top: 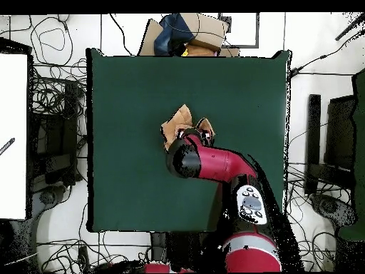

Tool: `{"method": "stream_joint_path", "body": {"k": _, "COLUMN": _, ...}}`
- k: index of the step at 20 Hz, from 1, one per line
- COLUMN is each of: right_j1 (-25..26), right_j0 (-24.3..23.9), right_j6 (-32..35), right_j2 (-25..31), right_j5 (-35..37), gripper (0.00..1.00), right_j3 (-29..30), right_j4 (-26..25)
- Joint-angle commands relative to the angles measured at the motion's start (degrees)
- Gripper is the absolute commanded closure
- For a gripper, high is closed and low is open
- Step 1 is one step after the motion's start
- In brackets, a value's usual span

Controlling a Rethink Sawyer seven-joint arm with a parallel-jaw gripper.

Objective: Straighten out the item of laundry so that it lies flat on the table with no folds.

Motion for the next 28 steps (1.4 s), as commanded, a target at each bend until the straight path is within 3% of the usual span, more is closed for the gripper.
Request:
{"method": "stream_joint_path", "body": {"k": 1, "right_j1": -10.77, "right_j0": -3.07, "right_j6": 2.34, "right_j2": 6.7, "right_j5": 11.19, "gripper": 1.0, "right_j3": 6.49, "right_j4": -1.05}}
{"method": "stream_joint_path", "body": {"k": 10, "right_j1": -19.69, "right_j0": -4.76, "right_j6": 0.93, "right_j2": 7.2, "right_j5": 22.76, "gripper": 1.0, "right_j3": 6.72, "right_j4": 1.54}}
{"method": "stream_joint_path", "body": {"k": 21, "right_j1": -17.38, "right_j0": -7.98, "right_j6": 2.32, "right_j2": 10.53, "right_j5": 14.39, "gripper": 1.0, "right_j3": 11.23, "right_j4": -2.0}}
{"method": "stream_joint_path", "body": {"k": 28, "right_j1": -18.49, "right_j0": -8.49, "right_j6": 1.25, "right_j2": 11.13, "right_j5": 17.08, "gripper": 1.0, "right_j3": 11.27, "right_j4": -2.54}}
